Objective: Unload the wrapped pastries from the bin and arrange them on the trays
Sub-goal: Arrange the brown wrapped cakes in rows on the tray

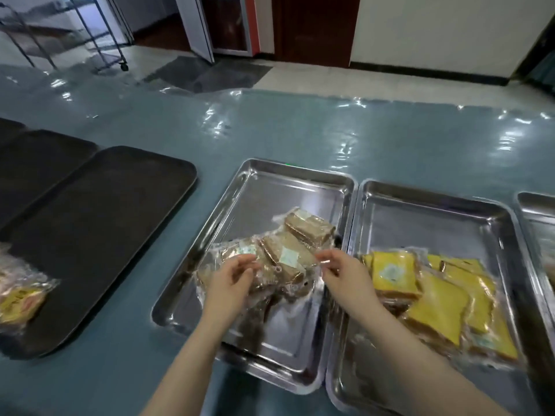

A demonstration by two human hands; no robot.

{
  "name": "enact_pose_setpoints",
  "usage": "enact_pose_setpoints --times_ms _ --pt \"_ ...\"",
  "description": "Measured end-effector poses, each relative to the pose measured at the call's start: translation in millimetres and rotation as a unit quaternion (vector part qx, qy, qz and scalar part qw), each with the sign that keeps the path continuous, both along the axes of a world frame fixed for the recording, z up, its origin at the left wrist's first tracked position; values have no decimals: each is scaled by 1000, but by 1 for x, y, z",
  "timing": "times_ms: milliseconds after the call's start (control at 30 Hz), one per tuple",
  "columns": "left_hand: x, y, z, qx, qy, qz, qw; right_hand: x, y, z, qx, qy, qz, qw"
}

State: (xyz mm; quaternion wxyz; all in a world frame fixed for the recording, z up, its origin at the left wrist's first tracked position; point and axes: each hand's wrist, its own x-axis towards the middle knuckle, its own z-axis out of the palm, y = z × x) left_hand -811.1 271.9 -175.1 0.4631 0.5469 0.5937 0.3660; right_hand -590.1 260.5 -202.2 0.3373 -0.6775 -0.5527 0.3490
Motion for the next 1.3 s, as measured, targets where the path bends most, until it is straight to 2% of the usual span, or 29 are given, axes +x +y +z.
enact_pose_setpoints --times_ms 100,233,300,467,633,733,800,900,933,1000,1067,1100,1167,1300 --pt "-9 37 -1 4 -30 2 1000 -7 42 0 -5 -71 -30 997" --pt "-22 78 -5 7 -41 -44 998 -14 87 -9 -64 -240 -13 969" --pt "-29 94 -6 0 -61 -64 996 -16 97 -12 -88 -251 -48 963" --pt "-40 137 -9 2 -72 -107 992 -26 114 -2 -49 -140 -135 980" --pt "-30 180 -17 -8 -3 -151 989 -41 141 19 -10 -35 -125 991" --pt "-24 206 -24 -5 -8 -168 986 -45 162 22 -11 -11 -115 993" --pt "-18 222 -31 1 -1 -161 987 -45 174 18 -8 -6 -116 993" --pt "-11 238 -40 -26 -13 -95 995 -46 185 3 -16 67 -164 984" --pt "-11 241 -45 -20 -3 -79 997 -46 186 -2 -21 47 -171 984" --pt "-14 241 -54 49 74 -87 992 -46 184 -14 -24 -57 -145 987" --pt "-14 238 -60 136 148 -124 972 -49 181 -23 -22 -148 -78 986" --pt "-13 236 -61 152 177 -150 961 -50 180 -28 -37 -173 -38 983" --pt "-6 231 -63 146 227 -208 940 -52 180 -36 -64 -191 19 979" --pt "8 229 -75 128 337 -312 879 -46 194 -42 -59 -187 40 980"
